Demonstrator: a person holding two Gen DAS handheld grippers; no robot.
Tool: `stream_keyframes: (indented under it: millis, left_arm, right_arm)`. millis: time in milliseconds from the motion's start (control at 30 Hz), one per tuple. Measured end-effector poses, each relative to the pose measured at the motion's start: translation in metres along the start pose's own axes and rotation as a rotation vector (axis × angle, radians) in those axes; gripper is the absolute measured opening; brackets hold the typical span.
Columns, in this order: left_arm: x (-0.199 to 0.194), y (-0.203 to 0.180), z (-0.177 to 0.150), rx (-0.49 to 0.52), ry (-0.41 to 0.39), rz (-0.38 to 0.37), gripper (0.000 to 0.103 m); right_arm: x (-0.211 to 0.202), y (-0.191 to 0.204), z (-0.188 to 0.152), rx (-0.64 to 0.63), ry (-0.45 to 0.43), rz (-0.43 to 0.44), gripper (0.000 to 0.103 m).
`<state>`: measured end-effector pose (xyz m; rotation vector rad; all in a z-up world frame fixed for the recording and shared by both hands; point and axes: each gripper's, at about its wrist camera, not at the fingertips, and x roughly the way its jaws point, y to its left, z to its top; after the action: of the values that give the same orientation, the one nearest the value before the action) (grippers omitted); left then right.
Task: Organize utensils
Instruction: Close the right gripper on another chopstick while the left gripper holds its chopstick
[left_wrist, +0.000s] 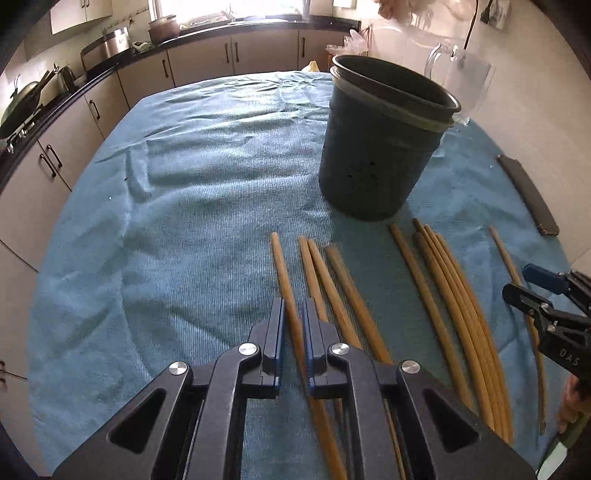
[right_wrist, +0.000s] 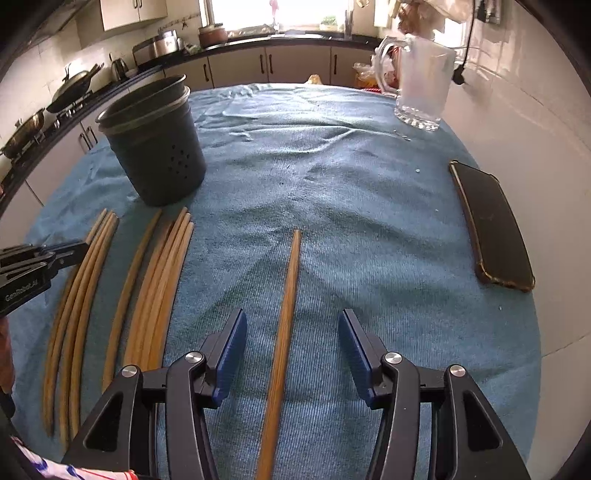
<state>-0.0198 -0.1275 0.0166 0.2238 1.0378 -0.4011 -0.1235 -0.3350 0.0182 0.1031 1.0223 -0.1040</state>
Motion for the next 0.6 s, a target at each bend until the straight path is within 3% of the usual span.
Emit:
stream_keyframes:
  millis: [33, 67, 133, 367, 600]
  left_arm:
    - [-0.001, 0.001, 0.000, -0.004, 0.006, -0.006, 0.008]
    - [-0.003, 0.003, -0.003, -0.003, 0.010, -0.015, 0.008]
    - [-0.007, 0.009, -0.009, -0.003, 0.015, -0.032, 0.007]
    - [-0.018, 0.039, -0.024, -0.051, 0.070, -0.105, 0.007]
    - [-0.006, 0.036, -0.001, -0.025, 0.092, -0.071, 0.008]
  right_arm:
    - [0.001, -0.002, 0.003, 0.002, 0.013, 0.004, 0.028]
    - [0.001, -0.008, 0.007, 0.024, 0.036, 0.040, 0.019]
    - [0.001, -0.019, 0.008, 0.053, 0.061, 0.086, 0.013]
    - [0.001, -0.025, 0.008, 0.082, 0.101, 0.097, 0.012]
    - [0.012, -0.018, 0.027, 0.064, 0.146, 0.034, 0.012]
